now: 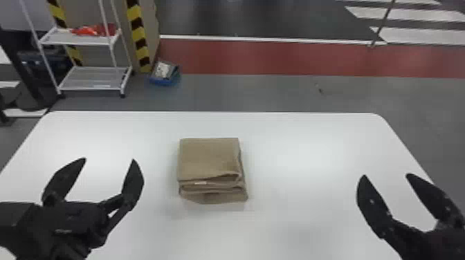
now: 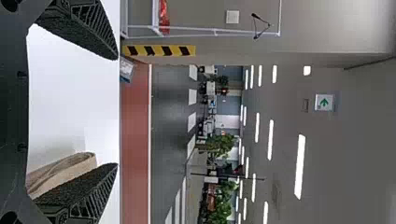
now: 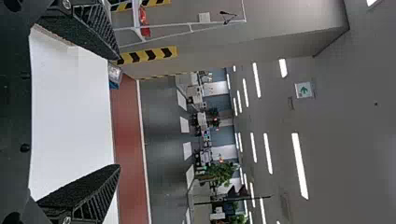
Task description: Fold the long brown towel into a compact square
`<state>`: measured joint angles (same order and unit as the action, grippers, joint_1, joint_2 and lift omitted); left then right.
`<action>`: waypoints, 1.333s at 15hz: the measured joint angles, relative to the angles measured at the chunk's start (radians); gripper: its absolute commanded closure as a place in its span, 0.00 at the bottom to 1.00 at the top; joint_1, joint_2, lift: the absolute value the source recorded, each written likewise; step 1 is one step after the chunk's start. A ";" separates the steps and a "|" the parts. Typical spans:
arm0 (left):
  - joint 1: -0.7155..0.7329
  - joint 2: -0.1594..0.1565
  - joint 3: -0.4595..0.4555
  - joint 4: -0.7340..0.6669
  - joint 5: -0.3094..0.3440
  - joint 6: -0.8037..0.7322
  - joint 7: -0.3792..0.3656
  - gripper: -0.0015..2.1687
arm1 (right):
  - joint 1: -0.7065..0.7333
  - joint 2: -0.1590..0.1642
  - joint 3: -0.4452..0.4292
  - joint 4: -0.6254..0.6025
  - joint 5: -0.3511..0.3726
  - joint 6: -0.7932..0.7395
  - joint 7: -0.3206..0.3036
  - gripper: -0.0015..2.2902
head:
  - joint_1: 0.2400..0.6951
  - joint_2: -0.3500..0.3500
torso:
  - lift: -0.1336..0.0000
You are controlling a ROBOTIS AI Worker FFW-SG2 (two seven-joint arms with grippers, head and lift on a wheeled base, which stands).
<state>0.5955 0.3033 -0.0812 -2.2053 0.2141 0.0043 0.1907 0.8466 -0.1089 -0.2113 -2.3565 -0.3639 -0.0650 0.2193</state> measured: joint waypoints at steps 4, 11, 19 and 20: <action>0.000 0.006 0.024 0.001 -0.002 -0.009 0.012 0.03 | -0.001 0.001 0.005 0.000 0.000 0.005 0.000 0.04 | 1.00 0.43 | 0.07; 0.014 0.023 0.031 -0.003 -0.006 -0.068 0.027 0.03 | 0.000 0.002 0.007 -0.001 0.000 0.020 -0.014 0.04 | 1.00 0.45 | 0.07; 0.015 0.026 0.031 -0.010 -0.002 -0.047 0.021 0.04 | 0.000 -0.004 0.013 -0.001 -0.001 0.008 -0.025 0.04 | 1.00 0.45 | 0.07; 0.015 0.026 0.031 -0.011 -0.002 -0.045 0.020 0.04 | -0.001 -0.004 0.014 -0.001 -0.001 0.007 -0.024 0.04 | 1.00 0.45 | 0.07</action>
<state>0.6104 0.3294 -0.0506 -2.2163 0.2117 -0.0411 0.2106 0.8457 -0.1133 -0.1971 -2.3579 -0.3651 -0.0581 0.1948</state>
